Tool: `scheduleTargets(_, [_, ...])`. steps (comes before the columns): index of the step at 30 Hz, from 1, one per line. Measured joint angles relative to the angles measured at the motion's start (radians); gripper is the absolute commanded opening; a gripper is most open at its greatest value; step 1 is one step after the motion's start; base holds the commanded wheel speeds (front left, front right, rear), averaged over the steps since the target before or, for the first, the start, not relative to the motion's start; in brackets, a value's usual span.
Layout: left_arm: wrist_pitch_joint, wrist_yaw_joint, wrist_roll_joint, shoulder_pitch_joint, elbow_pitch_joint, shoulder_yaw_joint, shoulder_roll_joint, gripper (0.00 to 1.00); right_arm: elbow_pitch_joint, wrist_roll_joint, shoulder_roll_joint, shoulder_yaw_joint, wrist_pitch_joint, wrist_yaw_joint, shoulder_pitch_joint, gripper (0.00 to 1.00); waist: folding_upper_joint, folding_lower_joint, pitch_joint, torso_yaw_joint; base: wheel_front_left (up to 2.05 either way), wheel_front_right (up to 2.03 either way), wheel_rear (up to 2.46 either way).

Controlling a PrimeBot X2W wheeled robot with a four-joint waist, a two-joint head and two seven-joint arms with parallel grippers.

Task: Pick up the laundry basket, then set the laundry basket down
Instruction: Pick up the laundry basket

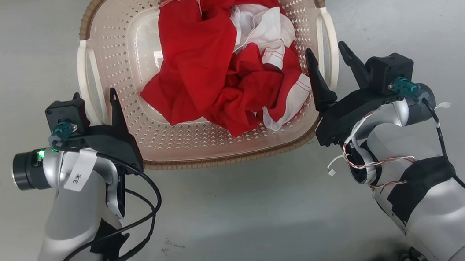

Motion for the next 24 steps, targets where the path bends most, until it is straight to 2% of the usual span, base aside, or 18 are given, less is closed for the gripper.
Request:
scheduleTargets(7, [0.009,-0.010,0.000,-0.042,0.046,-0.007,-0.004,1.00,0.033,0.058,-0.001,0.046,0.000,-0.008,-0.032,1.00,0.0000,0.0000,0.013,0.001,0.00,0.00,0.00])
scheduleTargets(8, [0.010,-0.011,0.000,-0.049,0.054,-0.008,-0.005,0.97,0.036,0.059,-0.001,0.052,0.000,-0.008,-0.036,0.89,0.0000,0.0000,0.015,0.001,0.00,0.00,0.00])
scheduleTargets(9, [0.014,-0.011,0.000,-0.056,0.062,-0.010,-0.006,0.84,0.039,0.064,-0.001,0.056,0.000,-0.008,-0.039,0.62,0.0000,0.0000,0.016,0.001,0.00,0.00,0.00])
scheduleTargets(10, [0.015,-0.011,0.000,-0.060,0.067,-0.012,-0.006,0.69,0.046,0.072,-0.001,0.062,0.000,-0.008,-0.041,0.46,0.0000,0.0000,0.018,0.001,0.00,0.00,0.00])
scheduleTargets(12, [0.021,-0.012,0.000,-0.063,0.078,-0.019,-0.007,0.18,0.059,0.082,-0.001,0.070,0.000,-0.009,-0.046,0.22,0.0000,0.0000,0.021,0.002,0.00,0.00,0.00])
scheduleTargets(13, [0.022,-0.012,0.000,-0.065,0.085,-0.022,-0.008,0.00,0.063,0.087,-0.001,0.075,0.000,-0.009,-0.051,0.00,0.0000,0.0000,0.022,0.002,0.00,0.00,0.00])
scheduleTargets(17, [0.023,-0.035,-0.008,-0.078,0.105,-0.029,-0.011,0.00,0.084,0.112,-0.002,0.091,0.000,-0.014,-0.073,0.00,-0.0001,-0.0001,0.024,0.002,0.00,0.00,0.00])
scheduleTargets(24, [0.022,-0.037,-0.021,-0.082,0.140,-0.033,-0.022,0.00,0.127,0.137,-0.001,0.101,-0.001,-0.016,-0.080,0.00,-0.0001,0.0000,0.007,0.003,0.00,0.00,0.00])
